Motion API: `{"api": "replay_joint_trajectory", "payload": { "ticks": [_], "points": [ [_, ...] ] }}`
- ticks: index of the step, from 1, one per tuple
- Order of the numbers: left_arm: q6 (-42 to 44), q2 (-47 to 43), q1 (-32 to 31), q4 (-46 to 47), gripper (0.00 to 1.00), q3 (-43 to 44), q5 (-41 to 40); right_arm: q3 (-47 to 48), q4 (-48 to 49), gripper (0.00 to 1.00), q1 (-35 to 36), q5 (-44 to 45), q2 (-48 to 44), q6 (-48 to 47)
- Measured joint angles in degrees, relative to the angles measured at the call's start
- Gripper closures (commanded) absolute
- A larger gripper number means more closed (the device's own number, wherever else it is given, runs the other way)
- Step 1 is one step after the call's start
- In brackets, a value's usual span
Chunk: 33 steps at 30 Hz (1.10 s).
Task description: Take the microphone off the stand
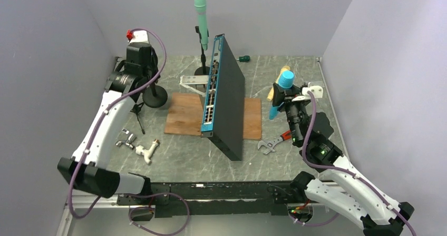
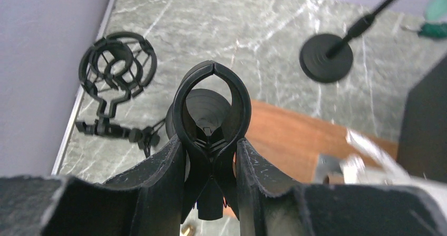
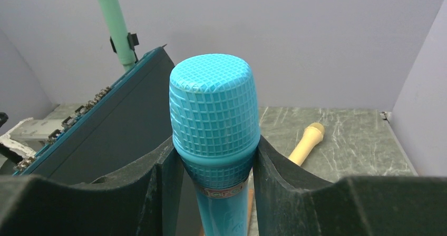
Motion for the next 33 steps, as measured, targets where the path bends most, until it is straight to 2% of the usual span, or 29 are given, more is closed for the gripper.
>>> {"api": "replay_joint_trajectory", "payload": {
  "ticks": [4,10,22,27,28,31,33],
  "points": [
    [-0.07,6.71,3.69,5.66,1.0,1.81,-0.96,-0.37,0.02,1.0,-0.04,0.0,-0.96,0.04],
    [-0.24,19.15,7.82,11.1,1.0,10.36,1.36,-0.87,0.02,1.0,-0.04,0.02,-0.68,0.04],
    [-0.13,36.61,13.2,14.75,1.0,26.4,3.65,-1.4,0.04,1.0,-0.33,0.0,2.82,0.02],
    [-1.36,40.85,15.93,15.06,1.0,28.59,3.76,-1.4,0.04,1.0,-1.09,0.02,5.29,0.04],
    [-1.73,41.18,16.55,15.06,0.92,28.35,3.96,-1.4,0.02,1.0,-1.22,0.0,5.68,0.04],
    [-2.82,41.33,18.25,15.5,0.57,27.78,5.66,-1.4,0.02,1.0,-1.66,-0.04,6.4,0.09],
    [-3.89,41.38,19.28,15.63,0.43,27.78,7.34,-1.4,0.02,1.0,-1.99,-0.11,6.95,0.11]
  ]
}}
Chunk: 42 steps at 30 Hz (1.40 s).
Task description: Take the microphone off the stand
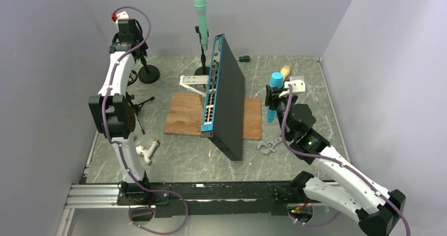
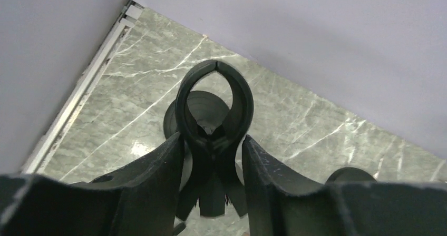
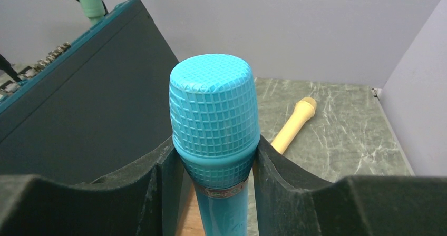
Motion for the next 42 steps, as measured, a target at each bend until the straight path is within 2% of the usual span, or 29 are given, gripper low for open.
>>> {"api": "replay_joint_trajectory", "payload": {
  "ticks": [5,6,13,16,20,23,26,29,35,42],
  "points": [
    [-1.09,0.13,1.62,0.66,0.05,0.09,3.78,0.7,-1.25,1.0,-0.57,-0.52,2.21,0.48],
    [-1.38,0.09,1.68,0.68,0.01,0.09,4.42,1.18,-1.81,1.0,-0.63,-0.61,2.71,0.61],
    [-2.62,-4.52,1.44,-0.87,0.01,-0.15,8.46,7.28,-7.17,1.0,-0.98,-0.96,5.55,4.04],
    [-3.91,-12.17,1.22,-0.07,0.01,-3.85,10.97,10.43,-10.01,1.0,-1.75,-0.68,7.39,6.12],
    [-5.95,-27.96,0.11,2.8,0.0,-14.12,14.99,14.49,-14.34,1.0,-4.68,0.09,12.35,8.9],
    [-5.55,-38.69,-3.13,7.02,0.01,-23.26,17.09,17.42,-18.6,1.0,-10.71,-0.52,17.29,11.91],
    [-1.95,-44.33,-7.74,8.2,0.01,-29.2,19.17,19.85,-22.88,1.0,-18.29,-3.17,21.88,15.34],
    [2.01,-44.96,-10.34,7.56,0.01,-31.34,20.17,22.6,-26.77,1.0,-26.49,-7.32,27.39,19.23],
    [7.85,-49.27,-11.28,8.26,0.01,-38.27,19.19,27.54,-30.05,1.0,-40.74,-18.27,41.83,24.81],
    [13.05,-55.3,-11.3,11.45,0.01,-39.76,14.73,34.38,-31.78,0.86,-49.16,-28.94,59.08,29.59]
  ]
}}
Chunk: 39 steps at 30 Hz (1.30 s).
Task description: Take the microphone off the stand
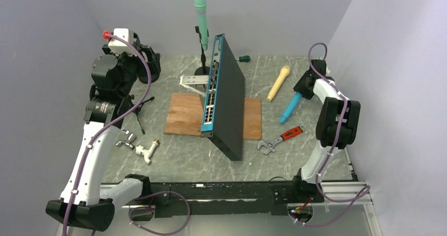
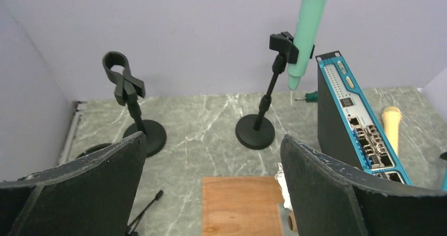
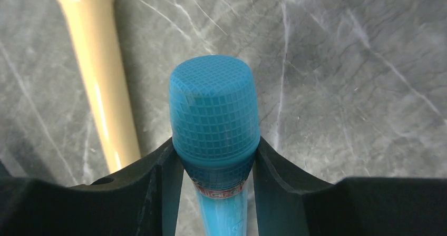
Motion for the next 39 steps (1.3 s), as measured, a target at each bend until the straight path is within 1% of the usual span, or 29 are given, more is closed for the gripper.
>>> {"api": "replay_joint_trajectory", "payload": {
  "ticks": [4,10,15,18,22,28,29,30,34,35,39],
  "points": [
    [1.33,-0.9,0.0,1.73,0.01,-0.5,-0.98,0.46,-0.42,0.79,-1.05,-2.69,4.37,1.66],
    [1.11,0.68,0.24,1.84,0.02,-0.52,-0.02,0.46,1.03,0.67,-0.92,-5.49,5.81,3.8],
    [0.96,1.09,0.42,1.88,0.02,-0.52,0.46,0.48,2.67,0.46,-0.92,-6.91,7.63,4.28],
    [0.94,1.09,0.44,1.88,0.01,-0.52,0.5,0.46,2.64,0.39,-0.92,-7.06,8.2,4.26],
    [0.92,1.09,0.44,1.9,0.01,-0.52,0.76,0.46,3.26,0.3,-0.92,-7.3,8.17,4.11],
    [0.68,1.09,0.44,1.88,0.01,-0.52,1.05,0.48,2.97,0.23,-0.87,-7.48,7.02,2.58],
    [0.66,1.09,0.44,1.88,0.01,-0.52,1.05,0.48,2.91,0.14,-0.66,-7.45,6.54,2.25],
    [0.63,1.09,0.44,1.88,0.01,-0.52,1.05,0.48,2.82,0.1,-0.42,-7.41,5.79,1.7],
    [0.46,1.09,0.44,1.88,0.01,-0.52,1.18,1.07,2.58,0.05,1.84,-5.62,1.46,-1.01],
    [0.28,1.09,0.44,1.88,0.01,-0.52,1.25,2.05,2.34,0.01,3.02,-4.68,0.46,-1.73],
    [0.09,1.07,0.44,1.9,0.01,-0.52,1.44,10.1,2.36,0.0,8.92,-0.74,-1.31,-4.24]
  ]
}}
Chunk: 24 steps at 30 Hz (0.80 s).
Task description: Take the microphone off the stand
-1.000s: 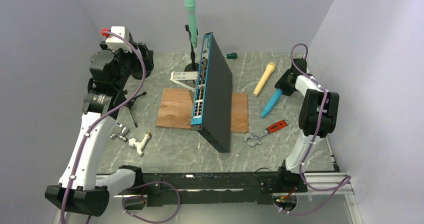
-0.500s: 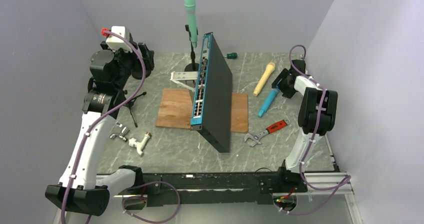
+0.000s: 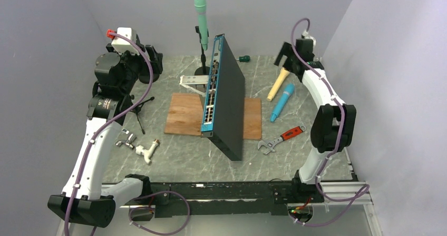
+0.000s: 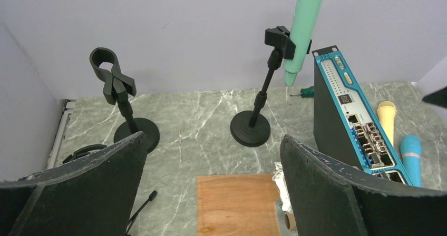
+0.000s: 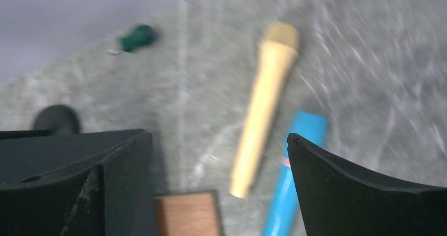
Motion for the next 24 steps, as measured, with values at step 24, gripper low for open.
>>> {"api": "replay_joint_trajectory", "payload": {
  "ticks": [24],
  "points": [
    [0.02,-0.2,0.42,-0.04,0.0,-0.04,-0.02,29.99,27.67,0.0,27.43,-9.01,12.39,-11.56]
  ]
}}
